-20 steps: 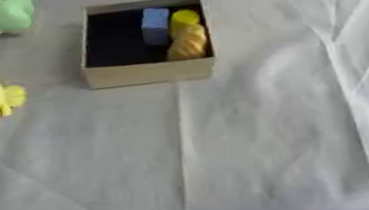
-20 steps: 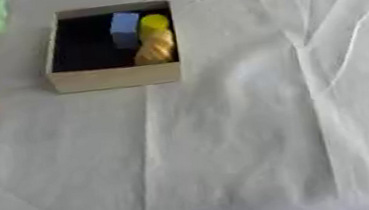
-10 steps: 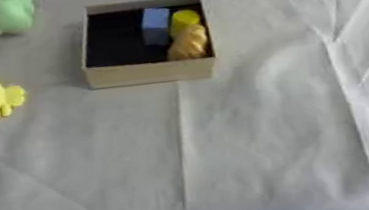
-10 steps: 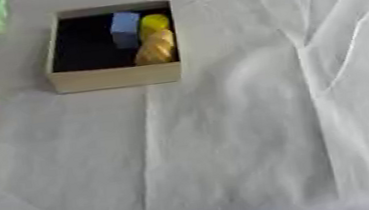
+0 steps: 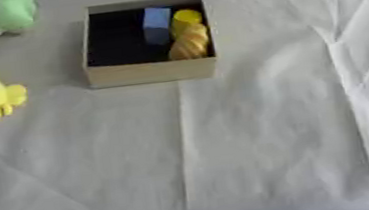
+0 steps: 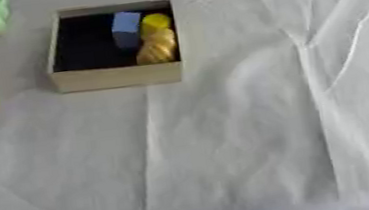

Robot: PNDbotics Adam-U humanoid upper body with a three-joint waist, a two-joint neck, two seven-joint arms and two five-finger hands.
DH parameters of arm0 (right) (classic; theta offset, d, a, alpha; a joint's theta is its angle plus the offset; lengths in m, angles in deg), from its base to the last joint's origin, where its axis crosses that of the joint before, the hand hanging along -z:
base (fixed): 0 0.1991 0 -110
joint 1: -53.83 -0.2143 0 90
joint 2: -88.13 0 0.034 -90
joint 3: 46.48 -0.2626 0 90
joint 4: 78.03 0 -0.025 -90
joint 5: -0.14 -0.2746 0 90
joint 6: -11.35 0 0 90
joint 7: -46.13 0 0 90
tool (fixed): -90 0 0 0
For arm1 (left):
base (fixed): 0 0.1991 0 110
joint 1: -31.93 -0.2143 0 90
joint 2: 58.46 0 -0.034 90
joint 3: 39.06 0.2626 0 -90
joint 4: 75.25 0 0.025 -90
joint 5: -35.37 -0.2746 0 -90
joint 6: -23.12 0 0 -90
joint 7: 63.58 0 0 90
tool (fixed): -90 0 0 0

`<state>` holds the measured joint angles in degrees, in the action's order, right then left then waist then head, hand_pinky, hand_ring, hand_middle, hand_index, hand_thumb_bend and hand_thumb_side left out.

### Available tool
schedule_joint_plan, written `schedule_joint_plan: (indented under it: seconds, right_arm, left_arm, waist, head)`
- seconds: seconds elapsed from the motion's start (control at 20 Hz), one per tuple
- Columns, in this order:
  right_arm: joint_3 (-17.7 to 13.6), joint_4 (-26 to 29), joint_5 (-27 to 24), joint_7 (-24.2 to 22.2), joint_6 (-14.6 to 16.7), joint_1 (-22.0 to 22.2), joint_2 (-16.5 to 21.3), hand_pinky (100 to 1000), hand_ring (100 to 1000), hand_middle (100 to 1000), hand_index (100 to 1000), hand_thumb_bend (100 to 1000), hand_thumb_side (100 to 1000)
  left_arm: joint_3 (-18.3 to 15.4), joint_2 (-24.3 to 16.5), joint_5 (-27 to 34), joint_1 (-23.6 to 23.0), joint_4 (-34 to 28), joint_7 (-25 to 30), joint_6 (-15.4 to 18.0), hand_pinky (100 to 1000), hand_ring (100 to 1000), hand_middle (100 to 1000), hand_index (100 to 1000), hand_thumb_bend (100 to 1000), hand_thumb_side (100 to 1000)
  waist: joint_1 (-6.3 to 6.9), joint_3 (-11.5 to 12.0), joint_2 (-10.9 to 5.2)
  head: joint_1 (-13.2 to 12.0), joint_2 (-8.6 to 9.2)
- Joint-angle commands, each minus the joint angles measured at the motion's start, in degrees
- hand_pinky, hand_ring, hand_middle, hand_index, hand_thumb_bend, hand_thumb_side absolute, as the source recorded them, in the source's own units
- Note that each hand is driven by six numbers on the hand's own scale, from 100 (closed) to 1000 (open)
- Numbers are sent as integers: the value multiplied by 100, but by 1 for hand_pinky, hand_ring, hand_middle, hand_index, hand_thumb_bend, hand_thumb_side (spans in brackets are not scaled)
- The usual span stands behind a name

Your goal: Pick up objects on the table and place them in the box.

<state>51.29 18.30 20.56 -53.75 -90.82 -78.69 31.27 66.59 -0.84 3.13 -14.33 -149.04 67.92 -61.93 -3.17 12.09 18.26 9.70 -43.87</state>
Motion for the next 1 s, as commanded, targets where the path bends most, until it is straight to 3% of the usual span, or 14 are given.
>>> schedule_joint_plan:
  seconds: [0.05, 0.3, 0.55, 0.65, 1.0]
  right_arm:
    - [-71, -4, -55, 40, -1, -61, 94, 771, 787, 752, 833, 195, 442]
    - [-58, -39, -65, 53, -2, -52, 53, 769, 783, 749, 829, 192, 444]
    - [-27, -74, -85, 46, 2, -55, 9, 766, 779, 745, 825, 191, 446]
    - [-14, -85, -84, 35, 3, -58, -9, 766, 777, 744, 824, 190, 448]
    - [-10, -115, -100, 36, -6, -29, -33, 764, 772, 739, 823, 187, 451]
  left_arm:
    - [-1, 142, -70, 262, 316, -69, 132, 906, 925, 871, 944, 490, 100]
    - [56, 524, -103, 589, 692, -119, 242, 906, 927, 874, 962, 517, 100]
    - [26, 899, -554, 888, 1110, -256, 312, 900, 922, 873, 977, 535, 100]
    - [-18, 1075, -812, 997, 1270, -473, 366, 890, 914, 859, 939, 533, 100]
    - [-94, 1455, -1183, 1154, 1795, -836, 519, 869, 899, 836, 914, 451, 100]
  waist:
    - [109, -11, -15]
    - [116, -35, 13]
    - [120, -45, 32]
    - [116, -50, 39]
    - [104, -69, 67]
  head:
    - [-10, -24]
    - [-24, -24]
    - [-47, -24]
    - [-60, -24]
    - [-86, -24]
